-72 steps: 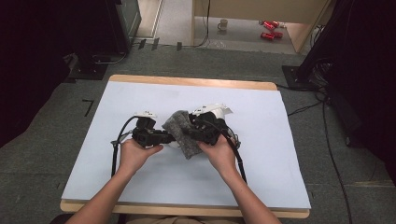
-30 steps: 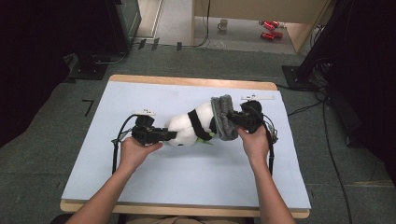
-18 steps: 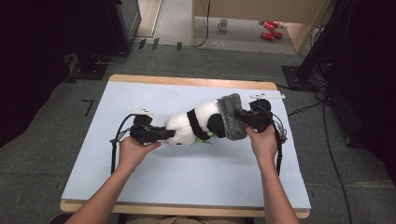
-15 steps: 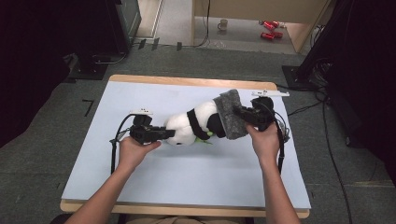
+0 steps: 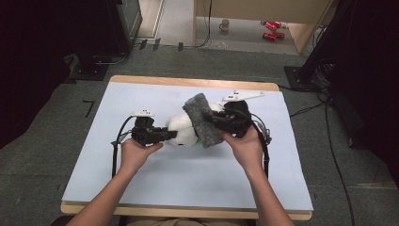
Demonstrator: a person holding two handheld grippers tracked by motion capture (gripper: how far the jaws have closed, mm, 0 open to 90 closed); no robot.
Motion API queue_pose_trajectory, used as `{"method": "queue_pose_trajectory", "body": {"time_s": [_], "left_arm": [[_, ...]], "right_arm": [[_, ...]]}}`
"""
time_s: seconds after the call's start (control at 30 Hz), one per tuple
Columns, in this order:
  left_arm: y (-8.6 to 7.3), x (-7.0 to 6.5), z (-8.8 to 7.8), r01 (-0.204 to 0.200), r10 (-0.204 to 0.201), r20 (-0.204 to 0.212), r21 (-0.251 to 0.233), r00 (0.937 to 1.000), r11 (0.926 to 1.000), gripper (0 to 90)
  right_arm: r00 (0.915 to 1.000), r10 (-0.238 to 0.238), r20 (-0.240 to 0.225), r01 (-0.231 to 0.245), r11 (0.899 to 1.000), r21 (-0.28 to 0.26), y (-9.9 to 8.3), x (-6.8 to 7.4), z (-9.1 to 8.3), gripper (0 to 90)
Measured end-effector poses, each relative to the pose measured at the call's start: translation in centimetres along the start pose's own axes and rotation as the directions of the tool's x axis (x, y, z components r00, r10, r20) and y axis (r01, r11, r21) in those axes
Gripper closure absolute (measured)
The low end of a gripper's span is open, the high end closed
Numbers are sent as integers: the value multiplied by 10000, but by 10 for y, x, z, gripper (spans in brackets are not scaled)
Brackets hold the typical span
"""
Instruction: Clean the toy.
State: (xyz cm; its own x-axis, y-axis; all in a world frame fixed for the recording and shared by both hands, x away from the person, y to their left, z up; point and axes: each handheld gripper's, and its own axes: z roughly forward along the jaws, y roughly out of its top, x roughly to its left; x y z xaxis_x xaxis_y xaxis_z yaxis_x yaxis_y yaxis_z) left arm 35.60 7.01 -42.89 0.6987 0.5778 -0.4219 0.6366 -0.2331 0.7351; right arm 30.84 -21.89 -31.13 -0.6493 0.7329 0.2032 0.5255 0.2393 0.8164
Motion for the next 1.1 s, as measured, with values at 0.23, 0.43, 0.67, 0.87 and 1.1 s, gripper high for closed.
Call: {"method": "queue_pose_trajectory", "body": {"time_s": [0.23,0.43,0.67,0.87,1.1], "left_arm": [[-2,-2,0,-149,149,-48,31,9999,9999,675],[-2,-5,2,-484,483,48,38,9988,9988,569],[1,-2,-8,-923,914,468,164,9947,9956,484],[8,11,-19,-1277,1290,866,-210,9878,9916,433],[17,29,-10,-1691,1668,920,175,9817,9855,384]], "right_arm": [[9990,23,436,-71,9939,1101,-21,-6,39,818],[9965,387,735,-481,9902,1309,-35,-26,49,818],[9960,575,685,-668,9877,1411,-42,-35,47,818],[9960,596,670,-695,9852,1565,-46,-36,46,817],[9951,789,603,-871,9849,1496,-56,-41,42,816]]}}
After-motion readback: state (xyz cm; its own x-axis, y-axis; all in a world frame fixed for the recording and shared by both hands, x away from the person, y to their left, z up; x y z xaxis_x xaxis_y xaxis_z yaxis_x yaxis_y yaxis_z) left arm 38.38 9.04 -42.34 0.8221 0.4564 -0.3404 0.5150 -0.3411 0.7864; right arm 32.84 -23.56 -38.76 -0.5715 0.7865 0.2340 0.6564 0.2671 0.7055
